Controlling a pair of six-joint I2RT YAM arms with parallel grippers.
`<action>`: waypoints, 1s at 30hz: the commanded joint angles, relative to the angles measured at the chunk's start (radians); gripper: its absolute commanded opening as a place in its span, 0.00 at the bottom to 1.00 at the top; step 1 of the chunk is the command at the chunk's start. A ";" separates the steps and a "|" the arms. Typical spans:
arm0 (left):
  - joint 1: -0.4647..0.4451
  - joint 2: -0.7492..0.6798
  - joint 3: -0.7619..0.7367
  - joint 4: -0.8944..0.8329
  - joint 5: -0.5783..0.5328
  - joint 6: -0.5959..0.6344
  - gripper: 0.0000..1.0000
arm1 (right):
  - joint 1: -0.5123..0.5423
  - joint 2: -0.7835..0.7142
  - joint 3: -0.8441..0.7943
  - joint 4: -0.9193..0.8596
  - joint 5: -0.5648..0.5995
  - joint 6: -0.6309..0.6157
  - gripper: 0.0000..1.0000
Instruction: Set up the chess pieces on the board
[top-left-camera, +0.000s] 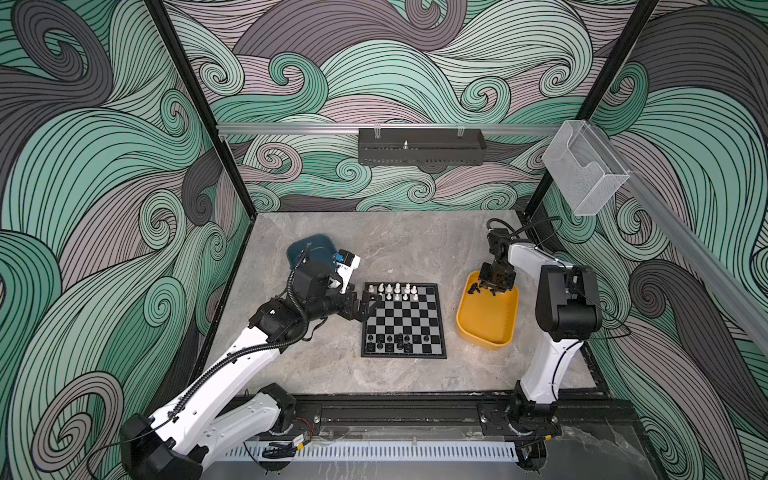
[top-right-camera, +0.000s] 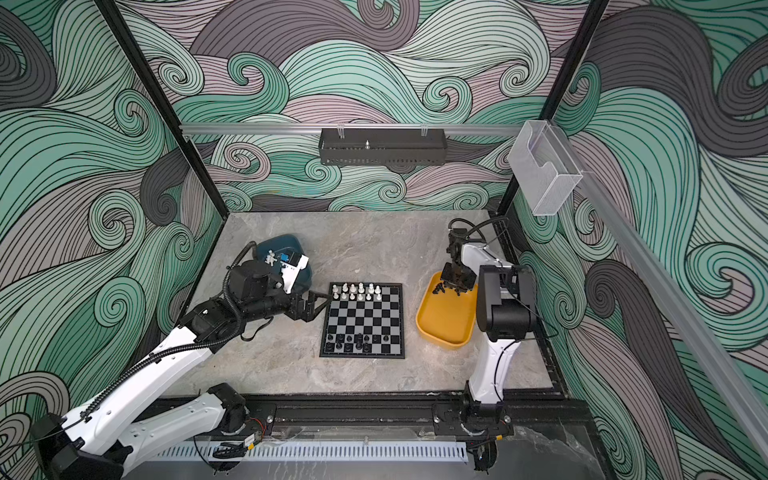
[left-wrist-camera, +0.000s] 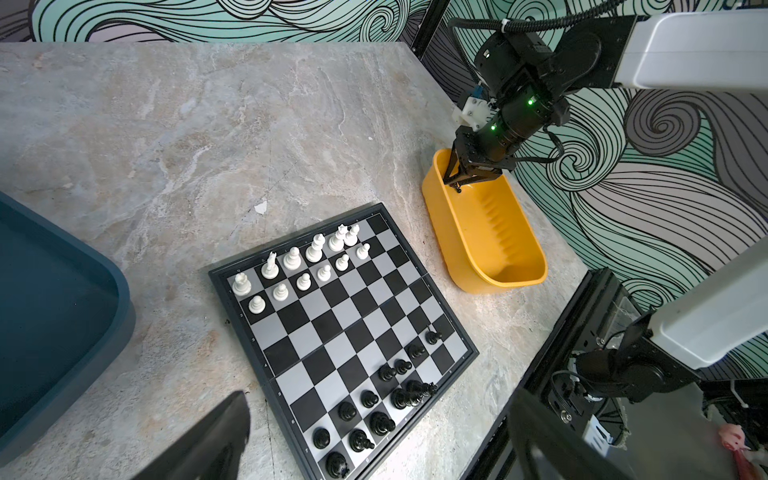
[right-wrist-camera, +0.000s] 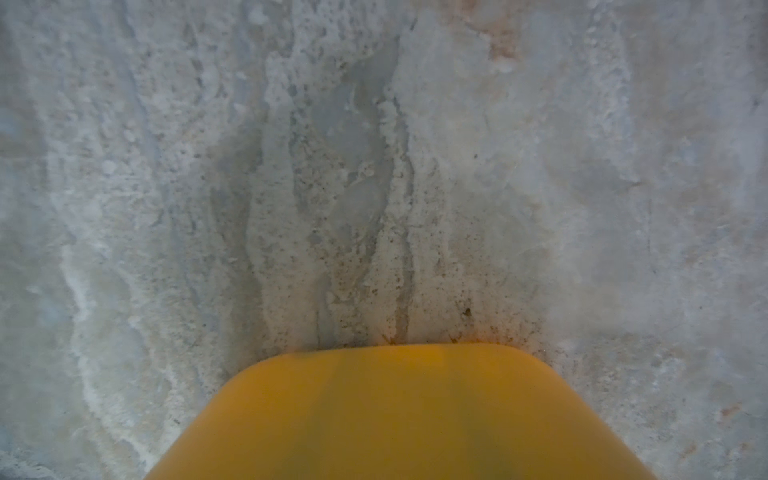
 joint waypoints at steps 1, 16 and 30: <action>-0.008 0.001 -0.002 0.019 0.010 -0.010 0.99 | -0.025 0.043 -0.013 0.004 -0.066 -0.002 0.34; -0.008 0.003 -0.003 0.024 0.012 -0.012 0.98 | -0.032 -0.130 -0.078 -0.044 -0.084 -0.044 0.33; -0.008 0.004 -0.005 0.025 0.012 -0.014 0.99 | -0.026 -0.048 -0.100 -0.003 -0.222 -0.066 0.37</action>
